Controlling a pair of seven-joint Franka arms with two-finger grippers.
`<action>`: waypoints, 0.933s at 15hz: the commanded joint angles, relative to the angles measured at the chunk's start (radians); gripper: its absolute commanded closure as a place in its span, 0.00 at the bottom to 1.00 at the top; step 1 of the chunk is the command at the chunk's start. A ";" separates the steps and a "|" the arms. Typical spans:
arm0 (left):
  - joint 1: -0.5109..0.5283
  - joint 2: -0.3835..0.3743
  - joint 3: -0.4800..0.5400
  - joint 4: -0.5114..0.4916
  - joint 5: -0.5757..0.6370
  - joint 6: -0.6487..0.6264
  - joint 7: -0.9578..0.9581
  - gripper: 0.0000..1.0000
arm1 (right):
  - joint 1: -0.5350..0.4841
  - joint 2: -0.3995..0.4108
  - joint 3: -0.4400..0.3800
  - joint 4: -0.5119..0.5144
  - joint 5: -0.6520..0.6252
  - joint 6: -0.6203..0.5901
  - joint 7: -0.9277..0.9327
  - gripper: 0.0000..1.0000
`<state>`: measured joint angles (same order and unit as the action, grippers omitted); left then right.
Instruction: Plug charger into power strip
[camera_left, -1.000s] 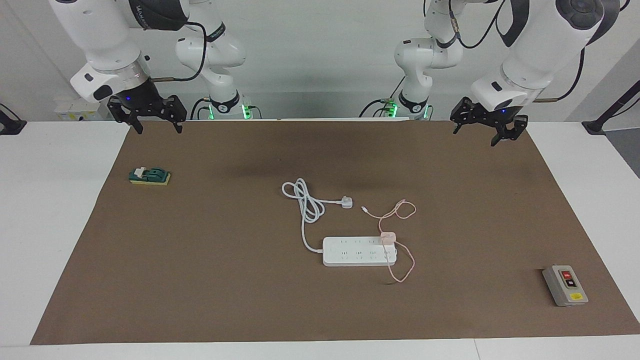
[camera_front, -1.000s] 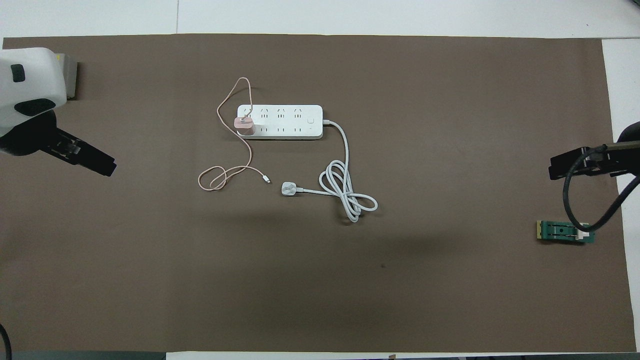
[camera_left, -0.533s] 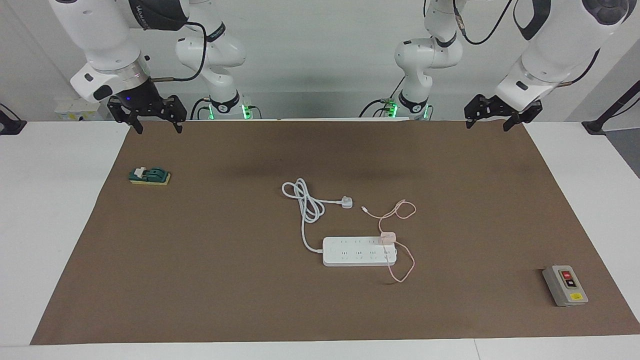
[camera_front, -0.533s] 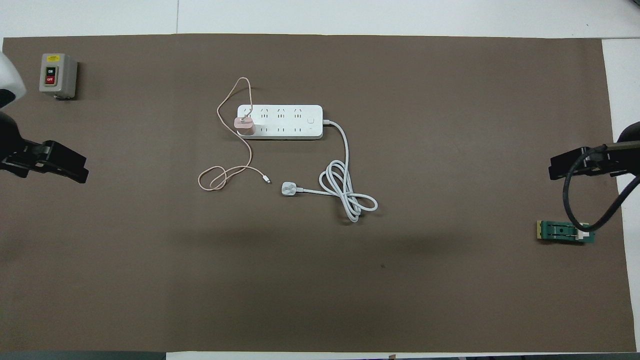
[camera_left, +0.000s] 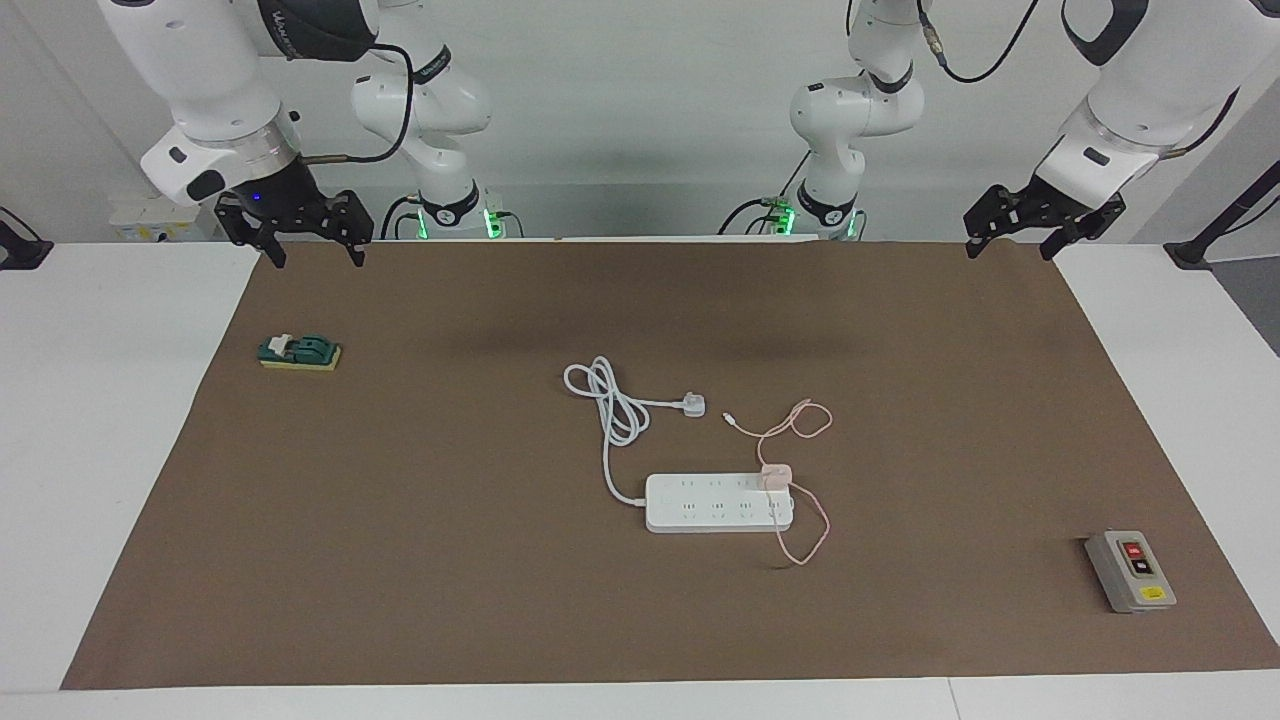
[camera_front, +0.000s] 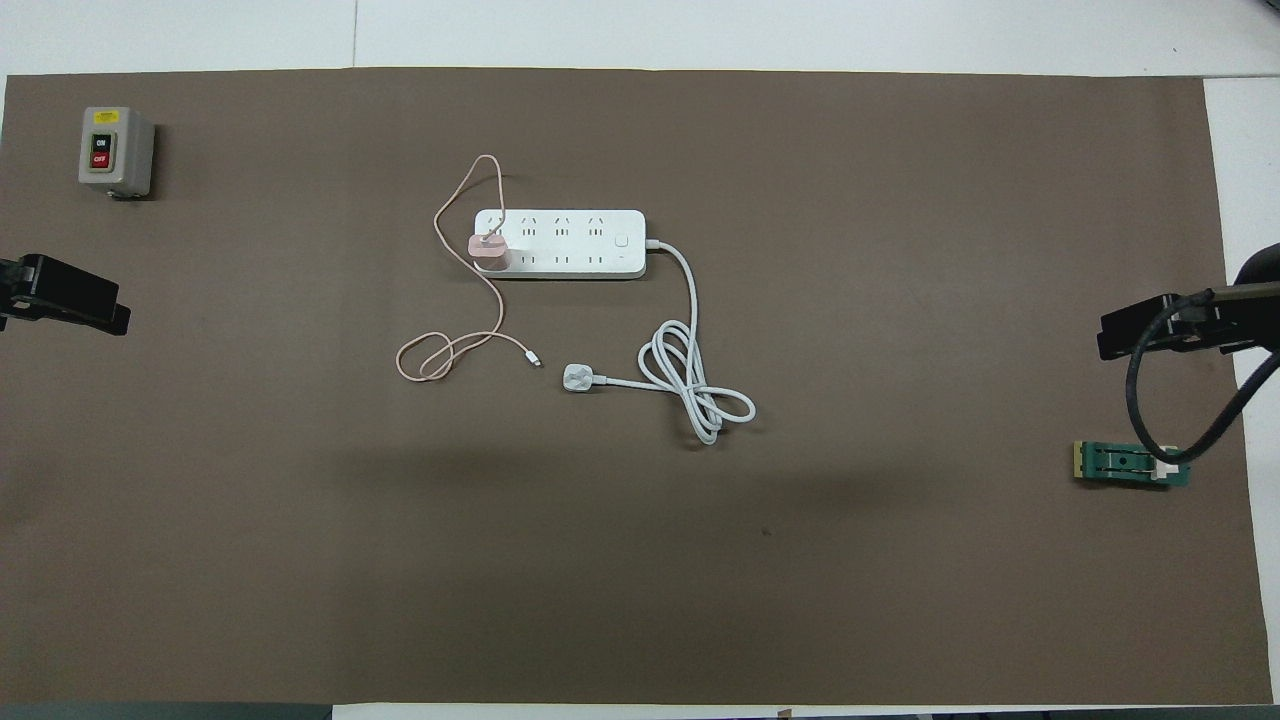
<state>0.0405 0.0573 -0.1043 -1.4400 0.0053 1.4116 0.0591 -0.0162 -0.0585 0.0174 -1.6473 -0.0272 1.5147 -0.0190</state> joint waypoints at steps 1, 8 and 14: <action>-0.027 -0.014 0.029 -0.036 -0.002 0.040 -0.015 0.00 | -0.004 -0.020 0.004 -0.016 -0.002 -0.010 -0.025 0.00; -0.021 -0.068 0.015 -0.111 0.009 0.038 -0.044 0.00 | -0.004 -0.020 0.004 -0.016 -0.002 -0.010 -0.025 0.00; -0.016 -0.096 0.015 -0.168 0.005 0.102 -0.041 0.00 | -0.005 -0.020 0.016 -0.016 -0.002 -0.008 -0.025 0.00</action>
<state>0.0283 -0.0010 -0.0947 -1.5573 0.0068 1.4767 0.0278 -0.0158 -0.0585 0.0239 -1.6473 -0.0272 1.5147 -0.0193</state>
